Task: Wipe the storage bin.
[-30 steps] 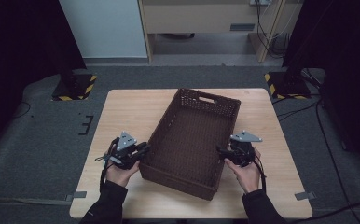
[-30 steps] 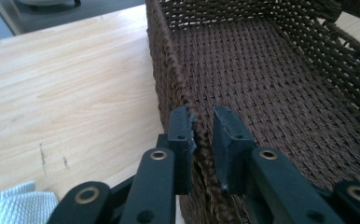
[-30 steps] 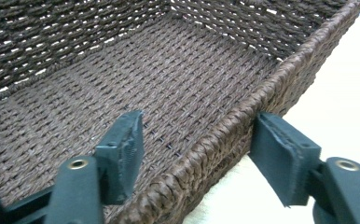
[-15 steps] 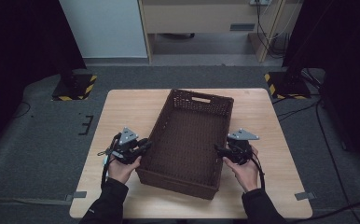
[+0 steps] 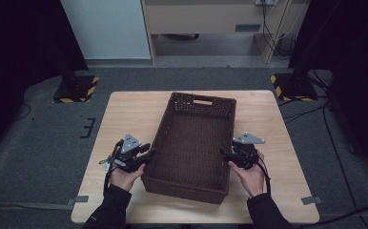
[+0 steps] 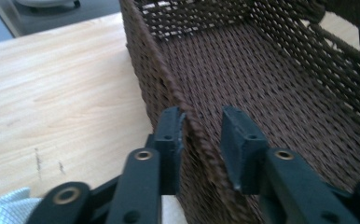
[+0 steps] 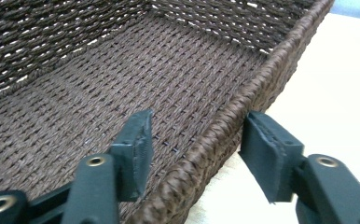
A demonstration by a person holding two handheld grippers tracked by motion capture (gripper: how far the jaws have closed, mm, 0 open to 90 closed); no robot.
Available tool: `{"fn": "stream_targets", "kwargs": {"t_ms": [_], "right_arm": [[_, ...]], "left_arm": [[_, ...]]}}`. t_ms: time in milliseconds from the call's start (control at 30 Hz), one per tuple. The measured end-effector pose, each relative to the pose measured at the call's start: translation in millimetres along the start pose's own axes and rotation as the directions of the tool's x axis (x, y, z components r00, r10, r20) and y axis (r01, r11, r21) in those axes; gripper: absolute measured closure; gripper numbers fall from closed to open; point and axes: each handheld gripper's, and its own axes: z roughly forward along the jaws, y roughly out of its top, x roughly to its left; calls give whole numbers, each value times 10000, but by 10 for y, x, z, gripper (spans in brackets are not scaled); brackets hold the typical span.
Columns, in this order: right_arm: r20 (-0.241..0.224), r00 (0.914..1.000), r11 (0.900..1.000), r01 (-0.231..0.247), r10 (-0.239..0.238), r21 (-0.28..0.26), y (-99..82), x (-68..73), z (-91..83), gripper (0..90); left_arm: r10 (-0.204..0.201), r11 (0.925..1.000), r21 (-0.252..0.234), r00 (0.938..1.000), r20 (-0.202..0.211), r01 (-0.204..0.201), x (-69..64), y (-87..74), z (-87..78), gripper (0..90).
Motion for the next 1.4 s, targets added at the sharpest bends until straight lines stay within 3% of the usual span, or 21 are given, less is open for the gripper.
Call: {"fn": "stream_targets", "kwargs": {"t_ms": [133, 200, 267, 333, 400, 467, 633, 733, 933, 1167, 1367, 1400], "right_arm": [[-19, 10000, 10000, 48, -48, -50, 3, -3, 4, 480], [-126, 9997, 9997, 212, -213, -89, 13, -20, 20, 487], [-241, 9992, 9995, 312, -314, -80, 27, -31, 38, 489], [-345, 9986, 9991, 389, -393, -137, 40, -41, 64, 493], [-358, 9988, 9994, 320, -325, -151, 48, -40, 77, 494], [-378, 9987, 9993, 345, -349, -114, 52, -41, 78, 493], [-633, 9977, 9993, -240, 223, -274, 93, -104, 4, 465], [-655, 9974, 9989, -317, 293, -357, 110, -121, -19, 462], [-521, 9984, 9996, -217, 225, 160, 88, -160, 42, 439], [-761, 9957, 9976, -490, 526, 481, 61, -233, 100, 463], [-528, 9978, 9973, -362, 396, 635, 75, -199, 85, 531], [-398, 9986, 9972, -313, 341, 677, 81, -184, 76, 554]], "left_arm": [[-81, 9999, -99, 9999, -87, 80, 57, 42, 25, 623], [-295, 9995, -103, 9995, 67, 295, 100, 73, 92, 612], [-244, 9997, 41, 9997, 65, 244, 109, 73, 153, 612], [-239, 9995, 208, 9997, 22, 238, 113, 58, 211, 620], [-407, 9989, 234, 9988, 259, 401, 114, 43, 239, 639], [-349, 9991, 233, 9993, 166, 346, 97, 43, 242, 664], [-465, 9987, 227, 9989, -103, 467, 42, 24, 222, 677], [-453, 9987, 243, 9988, -184, 457, 0, 16, 208, 676], [-417, 9988, 251, 9989, -218, 422, -139, -7, 176, 652], [-553, 9983, 181, 9984, -93, 554, -129, -10, 187, 644], [-515, 9985, 172, 9984, 214, 512, -91, 4, 189, 598], [-627, 9980, 67, 9972, 410, 624, -79, 9, 175, 598]]}}
